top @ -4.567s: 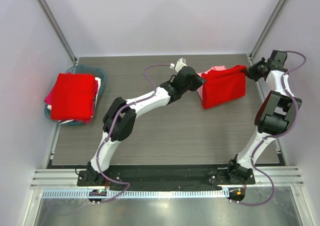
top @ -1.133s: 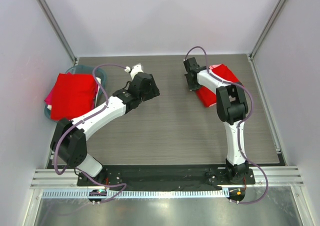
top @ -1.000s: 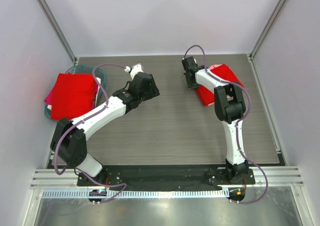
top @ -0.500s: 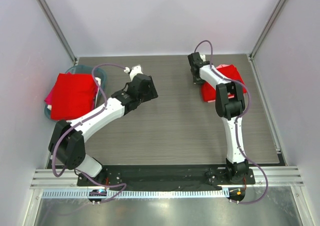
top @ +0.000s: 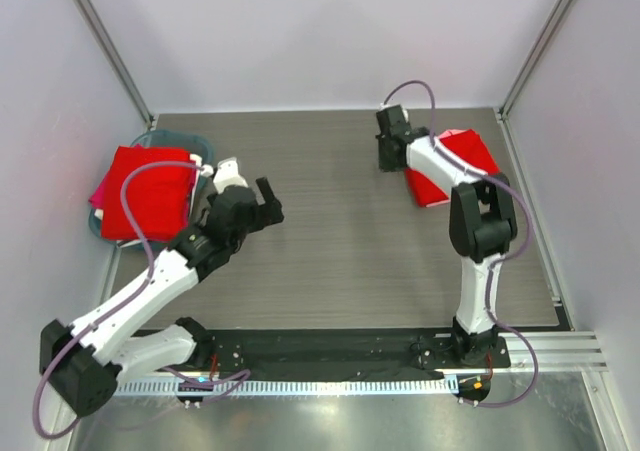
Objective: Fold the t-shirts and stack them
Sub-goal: Reset both grippers
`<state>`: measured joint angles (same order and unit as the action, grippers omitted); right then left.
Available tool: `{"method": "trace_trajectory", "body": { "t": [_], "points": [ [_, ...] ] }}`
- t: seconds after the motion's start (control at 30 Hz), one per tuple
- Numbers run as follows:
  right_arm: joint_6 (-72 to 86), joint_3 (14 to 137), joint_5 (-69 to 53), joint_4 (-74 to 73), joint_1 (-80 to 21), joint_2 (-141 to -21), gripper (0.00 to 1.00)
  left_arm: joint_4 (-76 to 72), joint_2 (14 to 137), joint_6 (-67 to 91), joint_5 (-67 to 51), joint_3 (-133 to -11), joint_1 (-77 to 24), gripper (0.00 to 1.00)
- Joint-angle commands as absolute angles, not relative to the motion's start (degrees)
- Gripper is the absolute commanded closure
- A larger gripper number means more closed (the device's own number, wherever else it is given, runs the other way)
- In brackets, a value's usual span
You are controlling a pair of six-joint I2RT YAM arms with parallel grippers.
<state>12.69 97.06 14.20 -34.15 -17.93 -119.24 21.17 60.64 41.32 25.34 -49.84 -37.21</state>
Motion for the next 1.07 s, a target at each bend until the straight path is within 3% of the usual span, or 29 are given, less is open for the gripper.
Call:
{"method": "trace_trajectory", "body": {
  "t": [0.0,0.1,0.2,0.23,0.27,0.3,0.33,0.43,0.7,1.03],
  "points": [
    [14.4,85.5,10.5,-23.5,-24.6,-105.4,0.81,21.2,54.6,40.3,28.3,-45.6,-36.9,0.09],
    [15.3,73.4,12.1,-16.0,-27.4,-96.0,0.79,22.0,50.3,41.0,28.0,-41.3,-36.9,0.00],
    [15.9,61.5,14.4,-10.2,-29.4,-88.5,0.72,20.3,45.4,41.1,26.3,-35.7,-36.9,0.00],
    [16.2,58.4,15.1,-7.2,-29.9,-82.9,0.66,19.7,43.7,40.9,25.2,-34.0,-36.9,0.00],
    [16.6,55.0,15.7,-5.5,-30.2,-80.1,0.46,18.2,41.0,40.6,24.9,-32.5,-36.9,0.00],
    [17.0,48.1,16.5,-3.6,-30.8,-76.7,0.35,17.8,39.3,39.6,24.8,-29.9,-36.9,0.00],
    [17.2,44.8,16.9,-0.5,-30.8,-70.7,0.17,17.7,38.1,39.0,25.0,-29.1,-36.9,0.00],
    [20.2,34.3,20.6,2.6,-30.8,-59.4,0.04,18.4,34.1,36.7,26.4,-26.4,-37.0,0.00],
    [23.9,17.9,20.7,9.0,-30.8,-46.1,0.03,14.3,28.0,33.8,23.2,-20.1,-37.0,0.00],
    [24.3,17.8,21.4,9.0,-30.8,-45.0,0.02,14.5,25.9,35.1,23.6,-18.7,-37.0,0.00]
  ]
}}
